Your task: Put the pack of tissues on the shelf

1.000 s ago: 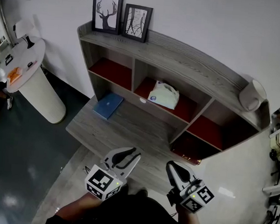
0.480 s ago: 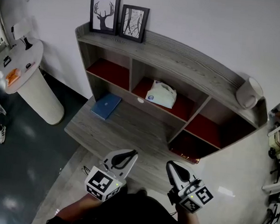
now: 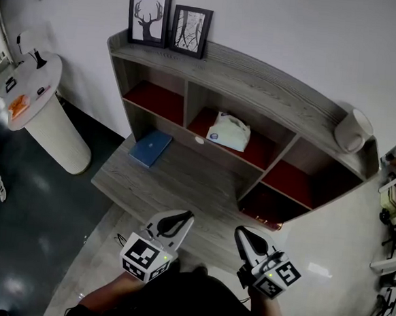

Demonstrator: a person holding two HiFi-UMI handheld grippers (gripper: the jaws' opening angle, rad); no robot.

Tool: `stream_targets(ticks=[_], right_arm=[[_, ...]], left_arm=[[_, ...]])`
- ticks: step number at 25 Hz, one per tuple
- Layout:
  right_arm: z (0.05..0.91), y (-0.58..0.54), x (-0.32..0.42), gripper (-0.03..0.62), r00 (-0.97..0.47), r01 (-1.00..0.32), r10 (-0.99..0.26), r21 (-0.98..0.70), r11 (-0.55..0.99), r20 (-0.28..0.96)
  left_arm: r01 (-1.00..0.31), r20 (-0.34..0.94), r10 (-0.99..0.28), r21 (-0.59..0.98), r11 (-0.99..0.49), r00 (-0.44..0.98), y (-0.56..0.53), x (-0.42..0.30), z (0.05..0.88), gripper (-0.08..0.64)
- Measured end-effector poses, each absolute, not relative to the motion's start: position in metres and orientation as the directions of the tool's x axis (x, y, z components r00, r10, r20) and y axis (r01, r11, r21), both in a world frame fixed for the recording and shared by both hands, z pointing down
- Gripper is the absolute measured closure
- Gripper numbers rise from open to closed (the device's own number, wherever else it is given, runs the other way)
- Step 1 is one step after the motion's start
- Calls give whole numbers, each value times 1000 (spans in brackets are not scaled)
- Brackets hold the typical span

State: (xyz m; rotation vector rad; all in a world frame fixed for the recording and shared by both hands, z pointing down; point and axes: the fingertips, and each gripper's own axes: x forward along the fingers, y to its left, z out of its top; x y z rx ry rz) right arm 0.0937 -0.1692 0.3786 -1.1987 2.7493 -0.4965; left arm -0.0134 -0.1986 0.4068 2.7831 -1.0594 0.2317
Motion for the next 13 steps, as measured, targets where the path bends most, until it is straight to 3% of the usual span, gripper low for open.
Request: stream_targets(ticks=[13], right_arm=[[376, -171, 101, 575, -688, -686, -726, -348, 639, 24]], left_arm=[[-668, 198, -646, 77, -740, 738, -200, -6, 403, 531]])
